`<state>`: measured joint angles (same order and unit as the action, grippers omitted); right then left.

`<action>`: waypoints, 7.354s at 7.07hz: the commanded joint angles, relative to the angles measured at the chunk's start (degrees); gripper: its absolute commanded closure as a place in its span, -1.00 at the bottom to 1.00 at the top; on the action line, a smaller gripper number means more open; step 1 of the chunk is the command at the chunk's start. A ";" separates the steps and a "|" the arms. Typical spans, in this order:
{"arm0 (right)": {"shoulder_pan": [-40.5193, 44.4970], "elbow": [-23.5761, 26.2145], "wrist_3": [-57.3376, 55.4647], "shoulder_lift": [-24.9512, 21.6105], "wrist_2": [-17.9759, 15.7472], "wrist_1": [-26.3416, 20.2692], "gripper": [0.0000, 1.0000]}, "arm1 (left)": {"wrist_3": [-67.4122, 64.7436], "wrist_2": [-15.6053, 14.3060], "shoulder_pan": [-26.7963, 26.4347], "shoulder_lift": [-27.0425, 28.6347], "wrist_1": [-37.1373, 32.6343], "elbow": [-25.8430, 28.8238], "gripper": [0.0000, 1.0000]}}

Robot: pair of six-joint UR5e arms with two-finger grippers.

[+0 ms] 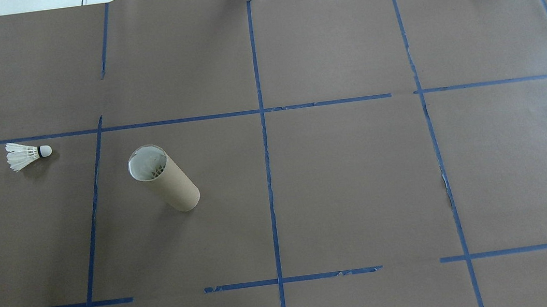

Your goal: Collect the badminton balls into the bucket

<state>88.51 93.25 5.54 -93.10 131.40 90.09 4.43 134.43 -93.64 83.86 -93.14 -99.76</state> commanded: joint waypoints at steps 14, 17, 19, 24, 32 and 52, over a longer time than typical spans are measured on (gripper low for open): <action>0.00 0.00 0.00 -0.15 0.00 -0.09 -1.00 | -72.86 -7.41 29.12 7.54 -72.96 23.73 -1.00; 0.00 0.00 0.00 -0.15 0.00 -0.09 -1.00 | -83.95 -14.09 36.84 10.43 -78.69 26.28 -1.00; 0.00 0.00 0.00 -0.24 0.00 -0.09 -1.00 | -84.15 -14.11 37.30 10.62 -78.51 26.37 -0.79; 0.00 0.09 0.00 -0.24 0.00 -0.09 -1.00 | -83.54 -13.24 37.30 10.27 -78.34 26.29 0.93; 0.00 0.09 0.00 -0.24 0.00 -0.09 -1.00 | -83.01 -7.52 36.86 11.75 -30.17 -1.63 1.00; 0.00 0.09 0.00 -0.24 0.00 -0.09 -1.00 | -62.44 -20.09 50.13 63.62 62.46 -8.70 1.00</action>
<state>88.50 93.34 5.54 -93.34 131.40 90.00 -58.08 114.25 -44.06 147.81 -30.57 -108.53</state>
